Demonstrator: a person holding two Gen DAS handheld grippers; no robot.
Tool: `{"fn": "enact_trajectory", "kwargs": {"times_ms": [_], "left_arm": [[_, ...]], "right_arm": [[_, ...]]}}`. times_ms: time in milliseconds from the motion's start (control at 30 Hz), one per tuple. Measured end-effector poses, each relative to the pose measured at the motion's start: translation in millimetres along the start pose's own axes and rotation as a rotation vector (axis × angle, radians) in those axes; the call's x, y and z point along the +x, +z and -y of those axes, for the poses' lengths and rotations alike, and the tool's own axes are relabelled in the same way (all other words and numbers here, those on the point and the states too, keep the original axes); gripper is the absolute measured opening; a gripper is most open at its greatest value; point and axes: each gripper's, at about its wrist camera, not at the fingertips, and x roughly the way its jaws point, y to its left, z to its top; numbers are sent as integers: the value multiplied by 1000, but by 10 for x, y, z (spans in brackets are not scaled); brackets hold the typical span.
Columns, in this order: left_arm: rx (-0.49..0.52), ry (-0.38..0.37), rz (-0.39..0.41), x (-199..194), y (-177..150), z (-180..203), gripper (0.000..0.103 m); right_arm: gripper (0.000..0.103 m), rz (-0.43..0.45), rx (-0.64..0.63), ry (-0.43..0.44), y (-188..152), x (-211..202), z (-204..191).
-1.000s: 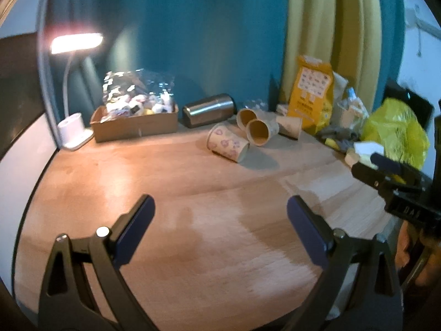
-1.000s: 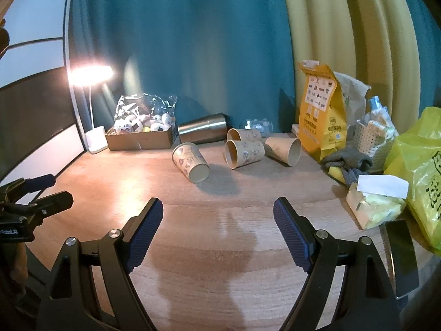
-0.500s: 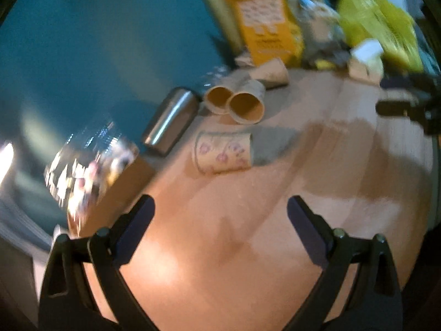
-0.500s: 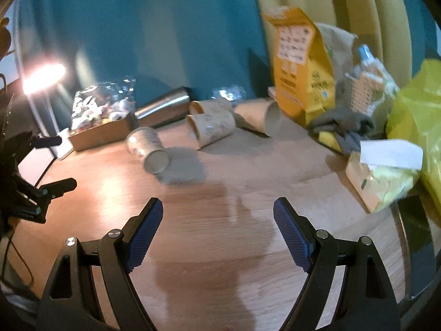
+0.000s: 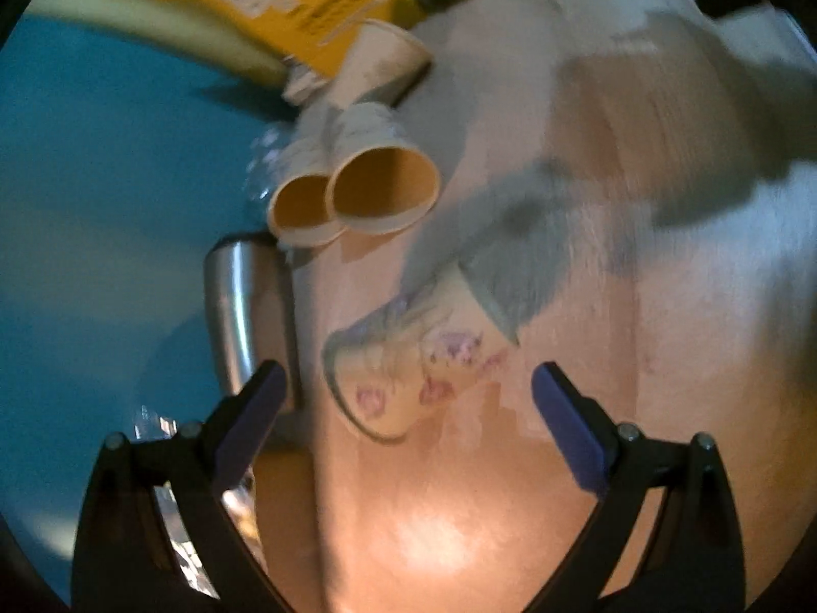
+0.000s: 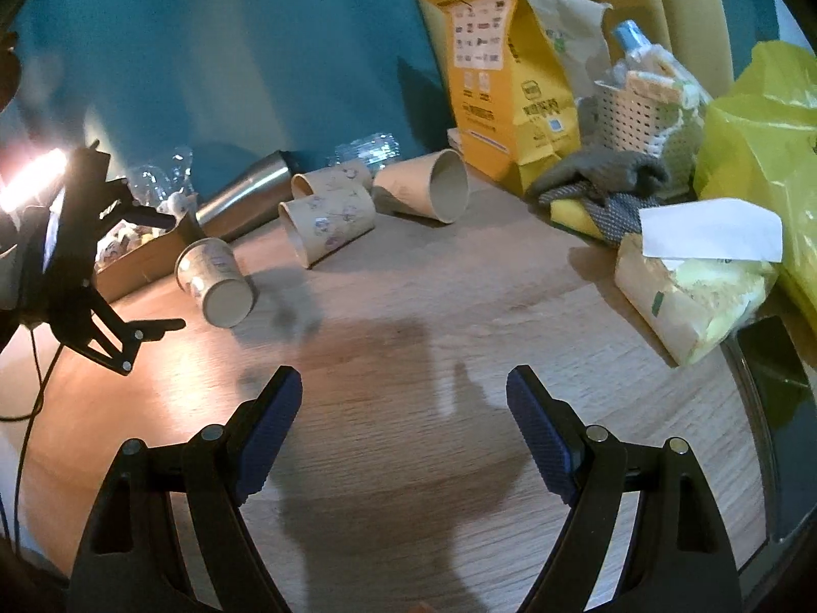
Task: Flip cup upside down
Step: 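Move the left gripper toward the lying white flower-print paper cup, then close the left gripper around the body of the flower-print cup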
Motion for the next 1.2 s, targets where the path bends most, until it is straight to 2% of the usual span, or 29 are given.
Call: {"fn": "enact_trajectory", "kwargs": {"times_ms": [100, 267, 300, 333, 433, 567, 733, 933, 1067, 1200], "left_arm": [[73, -14, -8, 128, 93, 38, 98], [85, -105, -15, 299, 181, -21, 97], [77, -123, -13, 316, 191, -32, 94], [64, -154, -19, 341, 198, -45, 85], [40, -163, -22, 397, 220, -69, 82], [-19, -215, -37, 392, 219, -121, 72], [-54, -210, -61, 353, 166, -113, 62], [-165, -221, -66, 148, 150, -210, 60], [-311, -298, -56, -98, 135, -230, 60], [-385, -374, -47, -315, 123, -32, 60]], "right_arm": [[85, -4, 8, 3, 22, 23, 26], [85, -7, 13, 5, 31, 32, 70], [85, -9, 17, 4, 29, 33, 85], [85, -11, 20, 2, 20, 31, 89], [85, -14, 33, 3, 11, 33, 129], [85, -11, 31, 7, -4, 8, 121], [85, -2, 35, 28, -19, -47, 100], [85, 13, 40, 35, -35, -168, 77], [85, 34, 43, 48, -63, -284, 64], [85, 49, 43, 67, -117, -401, 64]]}}
